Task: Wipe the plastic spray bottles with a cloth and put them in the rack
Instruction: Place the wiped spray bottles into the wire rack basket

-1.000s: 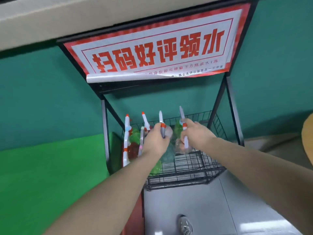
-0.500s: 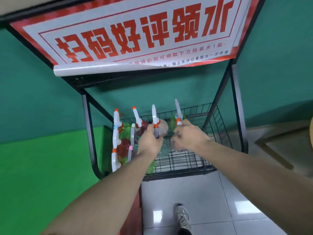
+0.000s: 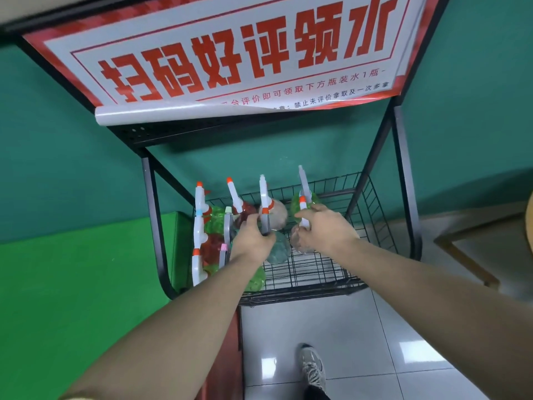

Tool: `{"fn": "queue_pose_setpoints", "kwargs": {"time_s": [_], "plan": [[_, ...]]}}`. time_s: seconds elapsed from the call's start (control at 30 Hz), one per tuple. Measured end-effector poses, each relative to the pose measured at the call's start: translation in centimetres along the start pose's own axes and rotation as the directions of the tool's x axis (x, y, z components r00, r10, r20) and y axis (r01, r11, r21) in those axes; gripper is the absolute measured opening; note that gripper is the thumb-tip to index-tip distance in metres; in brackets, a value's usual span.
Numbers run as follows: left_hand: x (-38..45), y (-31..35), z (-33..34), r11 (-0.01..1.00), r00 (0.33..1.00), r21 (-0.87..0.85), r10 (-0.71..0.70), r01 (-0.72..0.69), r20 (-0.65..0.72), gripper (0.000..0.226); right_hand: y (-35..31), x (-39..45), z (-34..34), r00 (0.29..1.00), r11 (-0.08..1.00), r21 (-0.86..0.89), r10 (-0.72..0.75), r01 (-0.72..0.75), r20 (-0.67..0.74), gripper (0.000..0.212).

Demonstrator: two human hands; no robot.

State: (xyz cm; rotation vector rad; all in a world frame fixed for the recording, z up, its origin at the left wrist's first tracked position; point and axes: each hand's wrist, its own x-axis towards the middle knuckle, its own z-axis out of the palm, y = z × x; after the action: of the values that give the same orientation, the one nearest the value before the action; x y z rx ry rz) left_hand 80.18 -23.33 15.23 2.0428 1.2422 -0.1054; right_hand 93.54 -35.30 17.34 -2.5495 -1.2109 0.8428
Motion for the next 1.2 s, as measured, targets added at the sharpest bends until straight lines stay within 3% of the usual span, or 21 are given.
{"fn": "queue_pose_setpoints", "kwargs": {"time_s": [0.23, 0.43, 0.6, 0.77, 1.2], "plan": [[-1.9, -1.1, -2.3, 0.997, 1.000, 0.080, 0.000, 0.001, -0.017, 0.071, -1.3, -2.3, -0.6, 0.995, 1.000, -0.005, -0.010, 0.009, -0.101, 0.044], [-5.4, -3.1, -4.9, 0.998, 0.996, -0.003, 0.057, -0.057, -0.064, 0.049, -5.7, -5.5, 0.3, 0.987, 0.992, 0.026, -0.121, 0.124, -0.102, 0.026], [-10.5, -7.4, -7.9, 0.988, 0.983, -0.107, 0.095, -0.112, -0.154, 0.025, -12.4, -8.9, 3.3, 0.976, 0.979, 0.003, -0.204, 0.205, -0.082, 0.027], [-17.3, -16.0, -12.3, 0.989, 0.968, -0.117, 0.054, -0.085, -0.246, 0.035, -21.2, -14.0, 8.9, 0.954, 0.955, -0.023, -0.296, 0.296, -0.037, 0.030], [-37.2, -47.8, -25.6, 0.982, 0.905, -0.060, -0.188, 0.179, -0.383, 0.044, -46.7, -26.6, 28.4, 0.856, 0.868, -0.090, -0.456, 0.488, 0.242, 0.045]]}}
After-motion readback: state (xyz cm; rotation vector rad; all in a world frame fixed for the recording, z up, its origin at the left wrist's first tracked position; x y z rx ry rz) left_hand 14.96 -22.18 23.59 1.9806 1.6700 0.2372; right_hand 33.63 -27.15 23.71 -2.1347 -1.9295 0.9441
